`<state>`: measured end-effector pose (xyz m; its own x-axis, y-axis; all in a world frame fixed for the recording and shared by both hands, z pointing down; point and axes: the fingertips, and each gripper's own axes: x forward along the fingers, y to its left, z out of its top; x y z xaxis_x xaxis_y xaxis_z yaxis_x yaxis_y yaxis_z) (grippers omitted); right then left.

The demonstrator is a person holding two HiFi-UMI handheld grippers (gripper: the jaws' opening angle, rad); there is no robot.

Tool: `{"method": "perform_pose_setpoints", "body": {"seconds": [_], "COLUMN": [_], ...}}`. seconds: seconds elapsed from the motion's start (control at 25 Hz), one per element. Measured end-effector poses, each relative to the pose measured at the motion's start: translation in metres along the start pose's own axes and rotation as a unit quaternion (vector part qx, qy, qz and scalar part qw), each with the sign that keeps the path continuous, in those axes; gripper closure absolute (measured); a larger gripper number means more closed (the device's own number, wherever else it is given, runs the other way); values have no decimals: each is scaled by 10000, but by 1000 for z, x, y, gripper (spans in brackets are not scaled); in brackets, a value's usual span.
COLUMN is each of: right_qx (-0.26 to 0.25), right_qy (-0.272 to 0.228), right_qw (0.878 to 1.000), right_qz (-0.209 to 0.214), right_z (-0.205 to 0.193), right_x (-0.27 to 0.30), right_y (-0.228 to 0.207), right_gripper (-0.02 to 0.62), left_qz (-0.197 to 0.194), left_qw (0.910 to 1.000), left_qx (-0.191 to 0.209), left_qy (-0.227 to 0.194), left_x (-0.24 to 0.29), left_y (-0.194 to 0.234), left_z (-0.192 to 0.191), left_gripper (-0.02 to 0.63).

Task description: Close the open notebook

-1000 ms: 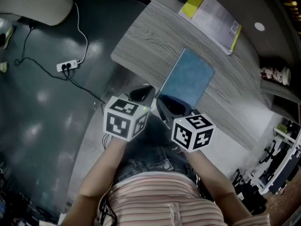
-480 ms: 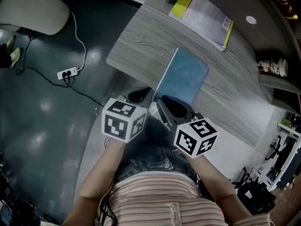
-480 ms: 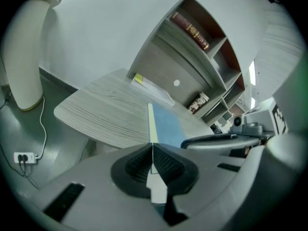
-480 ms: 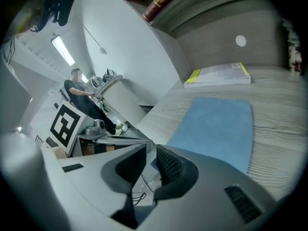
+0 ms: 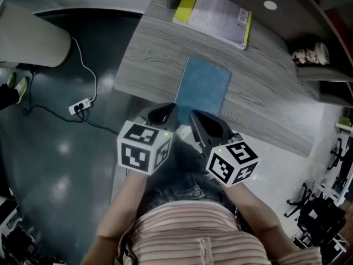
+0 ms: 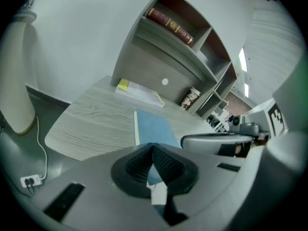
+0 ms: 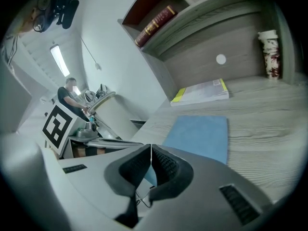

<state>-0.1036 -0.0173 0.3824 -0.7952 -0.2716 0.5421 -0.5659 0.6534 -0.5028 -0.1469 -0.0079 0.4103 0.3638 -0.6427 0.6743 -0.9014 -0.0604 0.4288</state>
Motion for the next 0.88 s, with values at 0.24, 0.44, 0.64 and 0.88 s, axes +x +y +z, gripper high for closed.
{"method": "perform_pose_setpoints", "body": {"seconds": [0.24,0.44,0.64,0.88], "right_qx": [260,459,587,687], "right_qy": [-394,-663,-889,-1085], "right_qw": [9983,9950,9908,9851], "right_qz": [-352,-589,-837,-1145], "right_z": [9,11,12,11], "right_x": [-20,-37,-53,-72], "right_y": [-18,-31,-42,-57], "right_gripper": [586,586,586,586], "left_qz": [-194,-383,-573,-752], "left_qw": [9988,9962,9928,9887], "left_qx": [442,774,1035,1266], "left_qy": [78,130,202,285], "left_x": [9,18,25,32], "left_y": [-20,-38,-55,-75], "left_z": [14,22,28,30], "left_gripper": [594,594,594,594]}}
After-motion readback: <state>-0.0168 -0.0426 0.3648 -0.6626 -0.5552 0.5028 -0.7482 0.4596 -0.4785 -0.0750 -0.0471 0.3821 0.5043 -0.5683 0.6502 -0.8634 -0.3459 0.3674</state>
